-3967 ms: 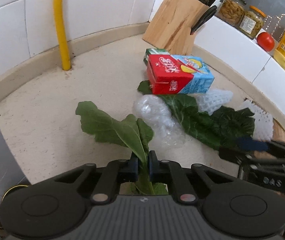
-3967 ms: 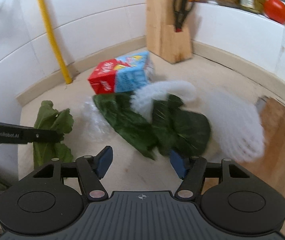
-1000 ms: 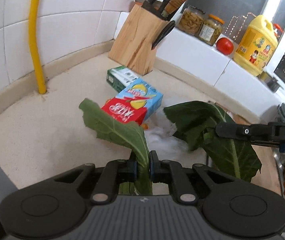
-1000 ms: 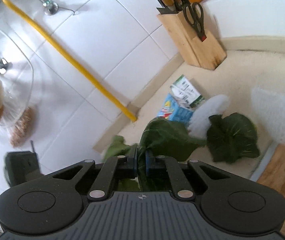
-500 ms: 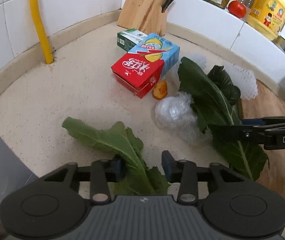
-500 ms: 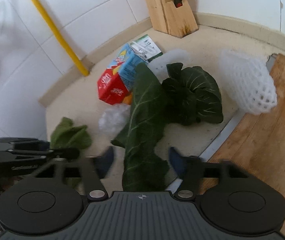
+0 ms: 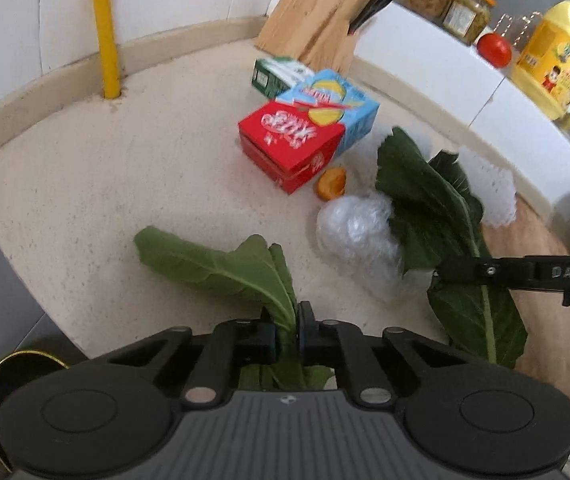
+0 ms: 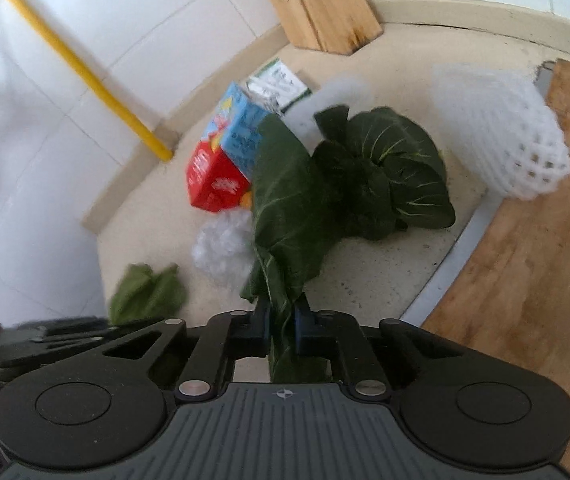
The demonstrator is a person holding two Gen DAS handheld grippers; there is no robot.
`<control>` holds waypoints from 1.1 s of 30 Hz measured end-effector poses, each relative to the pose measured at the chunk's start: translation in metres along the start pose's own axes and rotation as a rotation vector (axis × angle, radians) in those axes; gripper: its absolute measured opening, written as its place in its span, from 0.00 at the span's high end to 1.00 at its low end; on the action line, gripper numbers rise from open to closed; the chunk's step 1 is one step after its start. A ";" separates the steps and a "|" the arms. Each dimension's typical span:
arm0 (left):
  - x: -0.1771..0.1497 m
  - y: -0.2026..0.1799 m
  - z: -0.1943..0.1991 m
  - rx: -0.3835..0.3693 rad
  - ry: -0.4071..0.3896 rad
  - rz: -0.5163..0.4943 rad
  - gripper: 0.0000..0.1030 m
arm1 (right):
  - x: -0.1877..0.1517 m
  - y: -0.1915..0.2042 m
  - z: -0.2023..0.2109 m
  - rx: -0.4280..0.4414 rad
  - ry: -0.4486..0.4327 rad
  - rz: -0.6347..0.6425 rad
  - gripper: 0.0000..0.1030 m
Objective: Collect trash
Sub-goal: 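Lift both held green leaves up from the counter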
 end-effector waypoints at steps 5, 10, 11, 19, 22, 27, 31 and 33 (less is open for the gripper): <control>0.005 -0.006 0.012 -0.034 -0.035 -0.015 0.95 | 0.002 0.006 0.025 0.064 -0.074 -0.054 0.90; 0.010 -0.012 0.022 -0.060 -0.065 -0.033 0.95 | 0.006 0.021 0.047 0.097 -0.141 -0.045 0.90; 0.011 -0.013 0.025 -0.066 -0.072 -0.037 0.95 | 0.007 0.024 0.050 0.107 -0.153 -0.043 0.90; 0.013 -0.017 0.038 -0.077 -0.106 -0.055 0.95 | 0.009 0.038 0.064 0.137 -0.209 -0.033 0.90; 0.013 -0.018 0.042 -0.081 -0.112 -0.064 0.95 | 0.008 0.041 0.066 0.140 -0.217 -0.035 0.90; 0.010 -0.019 0.050 -0.085 -0.129 -0.076 0.95 | 0.008 0.051 0.070 0.146 -0.233 -0.020 0.90; 0.008 -0.017 0.058 -0.080 -0.149 -0.080 0.95 | 0.006 0.058 0.073 0.150 -0.238 -0.007 0.90; 0.007 -0.016 0.061 -0.074 -0.157 -0.080 0.95 | 0.005 0.061 0.074 0.152 -0.242 -0.006 0.90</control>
Point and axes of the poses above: each gripper's, at about its wrist camera, not at the fingertips, and z roughly against the way its jaws point, y to its left, x to its top, the point moved 1 cm from there along -z, roughly the way its jaws point, and after that the axes turned 5 degrees about z, right-handed, at the moved point
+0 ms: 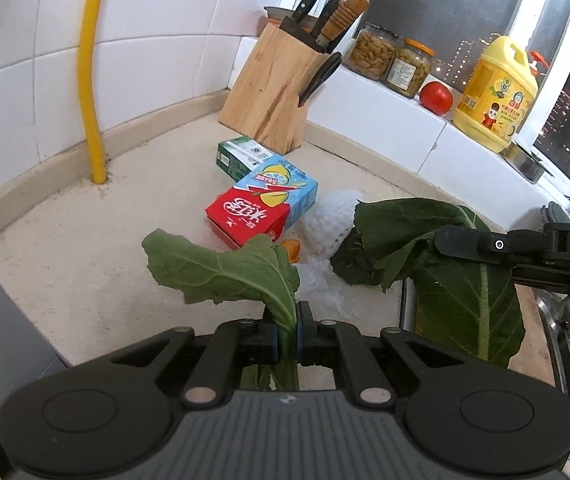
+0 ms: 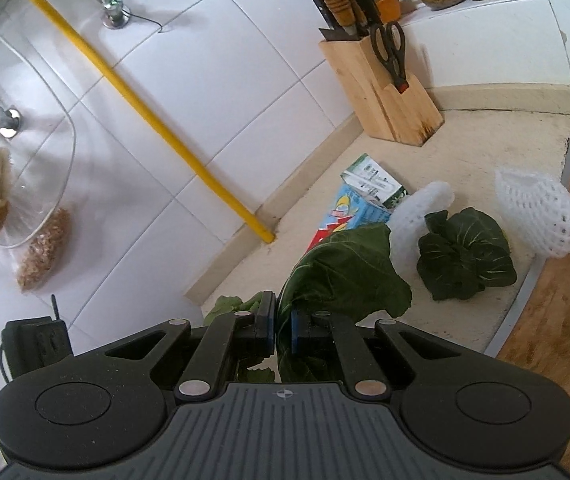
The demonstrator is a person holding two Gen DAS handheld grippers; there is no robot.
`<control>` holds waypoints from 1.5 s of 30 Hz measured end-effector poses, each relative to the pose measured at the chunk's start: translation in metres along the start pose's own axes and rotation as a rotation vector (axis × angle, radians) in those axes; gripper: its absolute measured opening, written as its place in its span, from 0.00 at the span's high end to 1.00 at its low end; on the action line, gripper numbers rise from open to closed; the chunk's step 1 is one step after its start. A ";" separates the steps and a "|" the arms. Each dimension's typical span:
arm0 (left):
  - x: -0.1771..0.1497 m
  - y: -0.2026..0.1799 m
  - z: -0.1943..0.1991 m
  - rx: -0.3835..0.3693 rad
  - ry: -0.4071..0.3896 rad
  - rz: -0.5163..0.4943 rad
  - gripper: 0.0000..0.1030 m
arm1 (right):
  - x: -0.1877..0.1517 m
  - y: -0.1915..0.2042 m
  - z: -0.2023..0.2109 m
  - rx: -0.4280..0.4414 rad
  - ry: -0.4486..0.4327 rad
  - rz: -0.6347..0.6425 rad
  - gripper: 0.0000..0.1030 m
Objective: Collect trash
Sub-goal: 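Lift both held green leaves up from the counter, then carry both green leaves down over the trash bin with both tools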
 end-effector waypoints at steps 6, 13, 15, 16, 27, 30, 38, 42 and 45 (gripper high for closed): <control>-0.004 0.003 0.013 0.015 -0.024 -0.004 0.95 | -0.002 0.011 -0.001 0.016 0.002 0.016 0.90; -0.006 0.012 0.034 0.039 -0.069 0.006 0.95 | -0.004 0.030 -0.006 0.042 0.011 0.051 0.90; -0.007 0.016 0.040 0.049 -0.083 0.009 0.95 | -0.004 0.037 -0.008 0.051 0.013 0.065 0.90; -0.007 0.018 0.044 0.053 -0.091 0.012 0.95 | -0.004 0.040 -0.009 0.056 0.014 0.072 0.90; -0.015 0.047 0.077 0.112 -0.151 0.060 0.95 | -0.007 0.083 -0.036 0.126 0.065 0.146 0.90; -0.018 0.056 0.086 0.133 -0.165 0.076 0.95 | -0.008 0.096 -0.046 0.148 0.086 0.165 0.90; -0.030 0.082 0.114 0.201 -0.209 0.119 0.95 | -0.012 0.131 -0.071 0.218 0.140 0.216 0.90; -0.038 0.095 0.126 0.234 -0.224 0.140 0.95 | -0.016 0.149 -0.083 0.252 0.170 0.241 0.90; -0.044 0.104 0.136 0.256 -0.236 0.158 0.95 | -0.020 0.161 -0.092 0.273 0.192 0.257 0.90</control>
Point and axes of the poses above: each gripper's, at about its wrist camera, not at the fingertips, and z roughly against the way its jaws point, y to its left, x to its top, the point moved 1 cm from there along -z, roughly the way its jaws point, and after that the axes turned 5 degrees about z, right-handed, at the moved point
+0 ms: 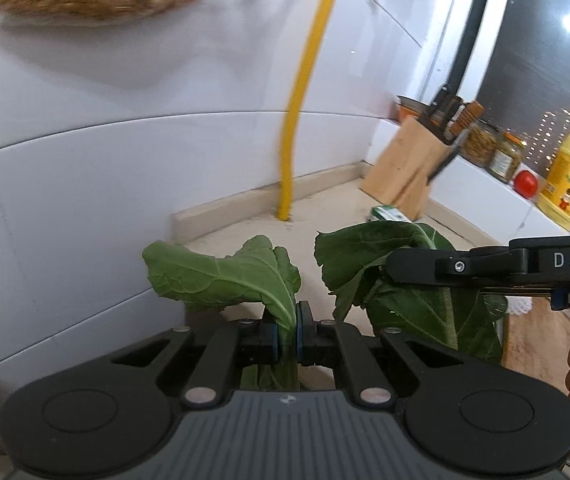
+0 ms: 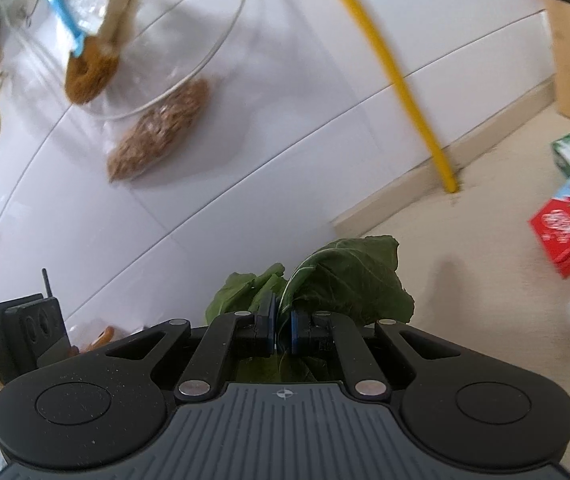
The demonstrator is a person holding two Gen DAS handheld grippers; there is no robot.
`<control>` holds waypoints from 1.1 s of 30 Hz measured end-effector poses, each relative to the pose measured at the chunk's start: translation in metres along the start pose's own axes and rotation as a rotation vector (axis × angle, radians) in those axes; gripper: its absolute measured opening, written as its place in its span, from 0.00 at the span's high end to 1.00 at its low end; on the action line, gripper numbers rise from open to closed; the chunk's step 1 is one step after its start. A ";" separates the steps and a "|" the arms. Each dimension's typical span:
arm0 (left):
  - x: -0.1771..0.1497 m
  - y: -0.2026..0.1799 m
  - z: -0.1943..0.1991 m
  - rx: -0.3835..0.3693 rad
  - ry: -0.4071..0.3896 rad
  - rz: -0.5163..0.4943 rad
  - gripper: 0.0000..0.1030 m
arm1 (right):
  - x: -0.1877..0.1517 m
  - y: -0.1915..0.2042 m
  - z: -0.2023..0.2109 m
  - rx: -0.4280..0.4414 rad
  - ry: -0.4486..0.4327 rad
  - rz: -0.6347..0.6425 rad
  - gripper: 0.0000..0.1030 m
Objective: Collect trash
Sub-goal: 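Carry both green leaves down over the trash bin with both tools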
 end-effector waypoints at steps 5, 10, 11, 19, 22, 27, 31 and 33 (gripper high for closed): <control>-0.003 0.019 0.013 0.033 -0.021 0.029 0.95 | 0.001 0.015 -0.019 0.034 0.035 0.023 0.90; -0.004 0.036 0.022 0.058 -0.036 0.057 0.95 | 0.003 0.031 -0.037 0.060 0.066 0.047 0.90; -0.005 0.039 0.024 0.064 -0.038 0.063 0.95 | 0.002 0.034 -0.041 0.066 0.075 0.053 0.90; -0.009 0.063 0.031 0.110 -0.052 0.104 0.95 | 0.001 0.054 -0.069 0.092 0.123 0.085 0.90; -0.012 0.072 0.030 0.124 -0.049 0.119 0.95 | -0.001 0.059 -0.078 0.096 0.137 0.093 0.90; -0.017 0.084 0.024 0.152 -0.033 0.140 0.95 | -0.004 0.060 -0.094 0.092 0.165 0.089 0.90; -0.020 0.094 0.016 0.168 -0.015 0.163 0.95 | -0.009 0.061 -0.106 0.088 0.191 0.089 0.90; -0.022 0.099 0.013 0.183 -0.009 0.168 0.95 | -0.011 0.061 -0.113 0.083 0.205 0.087 0.90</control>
Point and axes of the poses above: each gripper's, at about its wrist camera, not at the fingertips, and z roughly against the way its jaws point, y to its left, x to its top, the point moved 1 cm from there along -z, roughly the way its jaws point, and after that the axes turned 5 degrees about z, right-handed, at the moved point
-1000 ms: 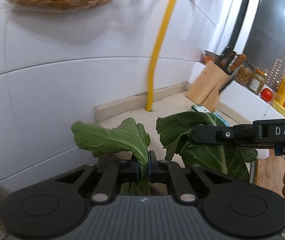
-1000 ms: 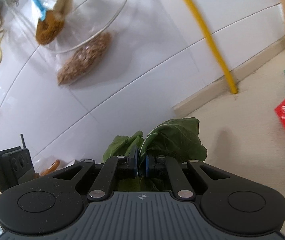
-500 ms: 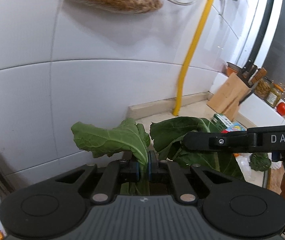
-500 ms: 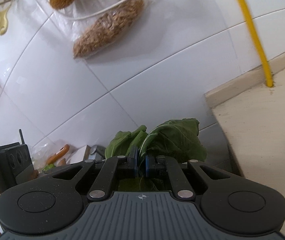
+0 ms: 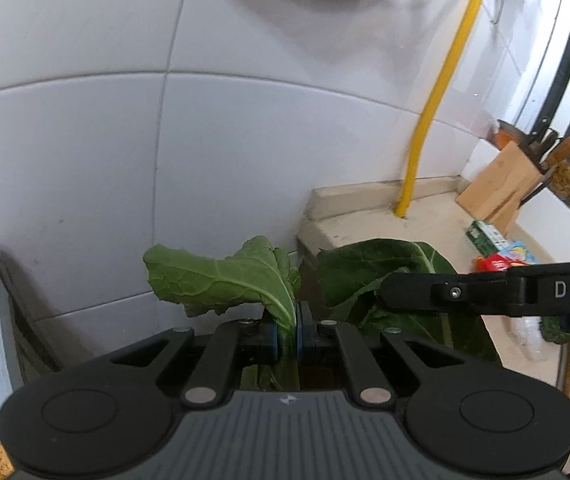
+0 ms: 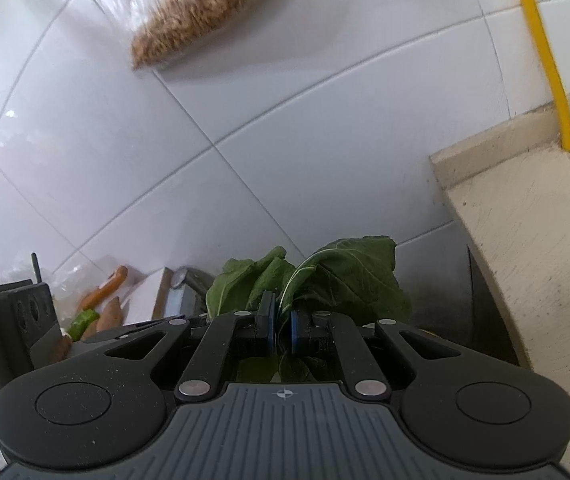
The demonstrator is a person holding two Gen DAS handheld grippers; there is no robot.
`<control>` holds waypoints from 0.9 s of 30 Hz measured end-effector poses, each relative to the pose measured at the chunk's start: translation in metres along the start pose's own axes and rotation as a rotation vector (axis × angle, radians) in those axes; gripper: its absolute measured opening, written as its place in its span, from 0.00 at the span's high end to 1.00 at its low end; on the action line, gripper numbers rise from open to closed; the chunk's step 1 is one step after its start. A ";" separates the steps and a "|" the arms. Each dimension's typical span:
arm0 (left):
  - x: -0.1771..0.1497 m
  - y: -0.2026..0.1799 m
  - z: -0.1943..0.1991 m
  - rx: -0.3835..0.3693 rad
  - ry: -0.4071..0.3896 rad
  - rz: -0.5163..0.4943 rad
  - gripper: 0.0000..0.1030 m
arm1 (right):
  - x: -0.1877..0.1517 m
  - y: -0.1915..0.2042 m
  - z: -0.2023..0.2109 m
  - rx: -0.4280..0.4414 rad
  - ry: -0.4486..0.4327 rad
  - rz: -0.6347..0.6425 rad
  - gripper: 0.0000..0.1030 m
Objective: Collect trash
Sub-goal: 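Carry both green leaves down over the trash bin with both tools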
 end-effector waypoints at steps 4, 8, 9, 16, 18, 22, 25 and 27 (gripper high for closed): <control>-0.001 0.008 -0.007 0.014 0.015 0.017 0.95 | -0.003 -0.002 -0.011 -0.004 0.028 -0.008 0.90; -0.003 0.013 -0.015 0.032 0.027 0.022 0.95 | -0.004 -0.002 -0.020 -0.008 0.047 -0.009 0.90; -0.004 0.016 -0.016 0.035 0.030 0.024 0.95 | -0.005 -0.002 -0.023 -0.012 0.050 -0.010 0.90; -0.007 0.025 -0.027 0.052 0.062 0.041 0.95 | -0.008 -0.009 -0.034 -0.026 0.073 -0.027 0.90; -0.008 0.026 -0.030 0.057 0.068 0.042 0.95 | -0.008 -0.010 -0.036 -0.028 0.076 -0.032 0.90; -0.009 0.029 -0.037 0.072 0.088 0.050 0.95 | -0.010 -0.014 -0.040 -0.034 0.085 -0.045 0.90; -0.011 0.031 -0.042 0.086 0.107 0.053 0.95 | -0.012 -0.017 -0.044 -0.039 0.093 -0.052 0.90; -0.012 0.032 -0.046 0.095 0.118 0.053 0.95 | -0.013 -0.019 -0.046 -0.041 0.098 -0.057 0.90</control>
Point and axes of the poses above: each gripper's, at about its wrist camera, not at the fingertips, and z roughly against the way its jaws point, y to its left, x to its top, the point moved 1 cm from there along -z, roughly the way its jaws point, and after that the axes turned 5 degrees about z, right-handed, at the moved point
